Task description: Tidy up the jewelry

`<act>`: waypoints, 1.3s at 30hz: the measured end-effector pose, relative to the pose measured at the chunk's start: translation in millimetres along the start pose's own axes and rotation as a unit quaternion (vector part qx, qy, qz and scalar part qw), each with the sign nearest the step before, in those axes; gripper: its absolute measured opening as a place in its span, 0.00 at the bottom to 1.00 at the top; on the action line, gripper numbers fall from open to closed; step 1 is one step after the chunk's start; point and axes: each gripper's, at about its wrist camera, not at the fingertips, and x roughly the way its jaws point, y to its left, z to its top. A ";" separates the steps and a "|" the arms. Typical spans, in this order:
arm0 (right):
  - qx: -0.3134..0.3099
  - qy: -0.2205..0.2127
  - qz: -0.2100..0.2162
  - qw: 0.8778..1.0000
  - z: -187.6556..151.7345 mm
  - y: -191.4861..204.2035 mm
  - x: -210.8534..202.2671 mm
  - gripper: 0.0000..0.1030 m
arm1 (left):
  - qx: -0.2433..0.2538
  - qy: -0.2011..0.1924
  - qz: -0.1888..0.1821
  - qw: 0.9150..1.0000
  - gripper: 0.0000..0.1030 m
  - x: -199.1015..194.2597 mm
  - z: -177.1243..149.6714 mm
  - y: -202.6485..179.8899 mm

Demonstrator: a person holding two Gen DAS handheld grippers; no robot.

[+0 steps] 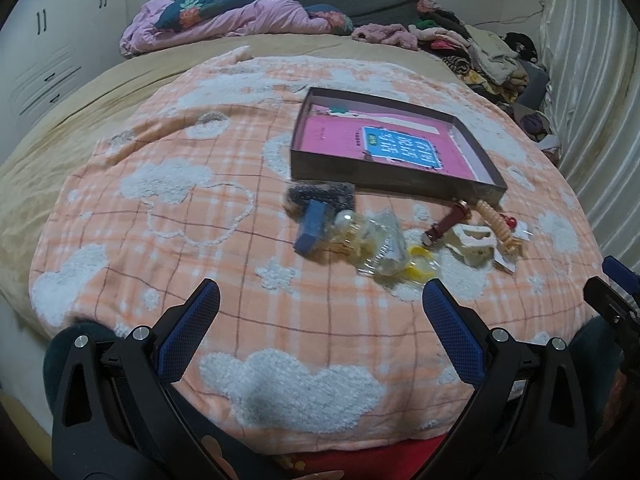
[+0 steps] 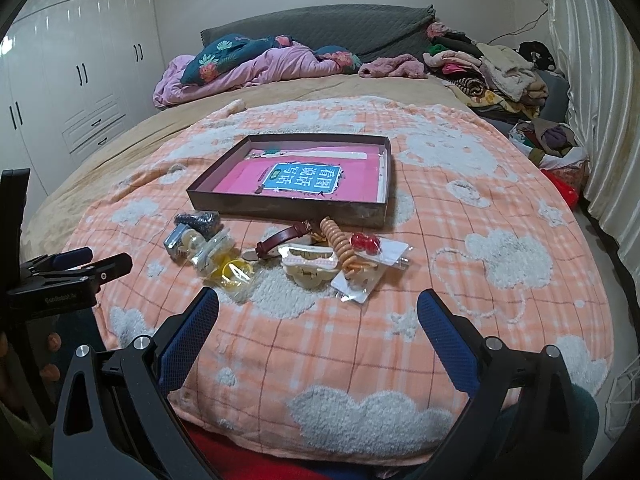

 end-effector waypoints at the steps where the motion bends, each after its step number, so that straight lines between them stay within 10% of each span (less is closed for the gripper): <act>1: 0.000 0.000 -0.001 1.000 2.2 -1.3 2.6 0.96 | -0.003 0.004 0.004 1.000 0.92 3.9 2.0 3.2; 19: 0.009 0.010 -0.013 1.000 20.8 -34.5 50.5 0.96 | -0.012 0.054 0.019 0.998 0.91 78.0 23.1 34.7; 28: 0.012 0.035 -0.006 0.999 15.3 -42.8 75.4 0.95 | 0.015 0.060 0.005 0.998 0.64 99.8 29.8 27.4; 39: -0.021 0.070 0.021 0.997 21.0 -30.0 112.9 0.43 | 0.023 0.064 -0.012 0.998 0.26 116.5 38.7 24.6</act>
